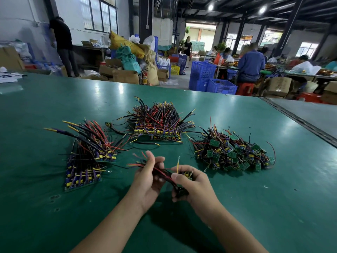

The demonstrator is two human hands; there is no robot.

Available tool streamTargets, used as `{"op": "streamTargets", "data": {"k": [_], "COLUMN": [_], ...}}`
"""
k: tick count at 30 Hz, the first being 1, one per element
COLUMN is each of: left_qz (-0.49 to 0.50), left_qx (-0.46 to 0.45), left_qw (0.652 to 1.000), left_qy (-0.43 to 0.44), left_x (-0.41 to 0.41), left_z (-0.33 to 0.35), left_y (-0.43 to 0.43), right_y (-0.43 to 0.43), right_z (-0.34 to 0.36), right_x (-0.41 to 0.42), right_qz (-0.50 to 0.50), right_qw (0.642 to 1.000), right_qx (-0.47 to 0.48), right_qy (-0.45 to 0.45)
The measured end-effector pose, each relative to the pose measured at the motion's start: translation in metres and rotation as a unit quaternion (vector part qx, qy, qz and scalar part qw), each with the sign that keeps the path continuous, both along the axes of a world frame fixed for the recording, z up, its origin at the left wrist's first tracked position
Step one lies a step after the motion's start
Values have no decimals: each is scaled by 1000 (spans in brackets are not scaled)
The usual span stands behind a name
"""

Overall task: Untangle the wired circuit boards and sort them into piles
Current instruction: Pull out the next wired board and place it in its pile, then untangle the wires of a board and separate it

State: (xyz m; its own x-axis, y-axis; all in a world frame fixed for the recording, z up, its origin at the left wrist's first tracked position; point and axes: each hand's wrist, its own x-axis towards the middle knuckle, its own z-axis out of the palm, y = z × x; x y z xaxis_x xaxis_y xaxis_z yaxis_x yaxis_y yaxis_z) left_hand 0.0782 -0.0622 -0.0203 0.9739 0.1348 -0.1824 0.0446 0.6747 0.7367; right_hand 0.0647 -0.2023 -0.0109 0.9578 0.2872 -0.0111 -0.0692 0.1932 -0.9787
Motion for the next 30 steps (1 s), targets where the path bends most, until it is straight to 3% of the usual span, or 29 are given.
{"op": "streamTargets", "data": {"k": [2, 4, 6, 8, 11, 15, 18, 21, 24, 26, 30], "left_qz": [5, 12, 20, 6, -10, -34, -44, -45, -45, -43, -44], "left_qx": [41, 149, 281, 344, 347, 370, 372, 369, 367, 368, 368], "left_qw": [999, 987, 957, 934, 934, 925, 924, 926, 926, 926, 925], "left_qy": [-33, -51, -73, -95, -87, -82, -76, -71, -76, -77, -81], "left_x": [1, -1, -4, -6, -9, -10, -10, -8, -7, -6, -5], "left_z": [-2, -5, -8, -10, -7, -6, -8, -10, -12, -13, -12], "left_y": [0, -5, -11, -14, -13, -11, -11, -10, -10, -10, -11], "right_y": [-6, -17, -30, -45, -79, -138, -184, -213, -220, -219, -219], "right_z": [2, 6, 14, 24, 42, 57, 58, 43, 19, 10, 6], "right_x": [5, 15, 27, 42, 68, 107, 131, 143, 142, 137, 136], "right_qz": [-44, -100, -157, -205, -291, -409, -461, -442, -319, -286, -276], "right_qw": [999, 994, 986, 976, 947, 883, 843, 819, 801, 817, 922], "right_qx": [15, 36, 44, 40, 0, -114, -197, -332, -495, -492, -269], "right_qy": [-11, -20, -35, -68, -133, -198, -196, -154, -108, -94, -40]}}
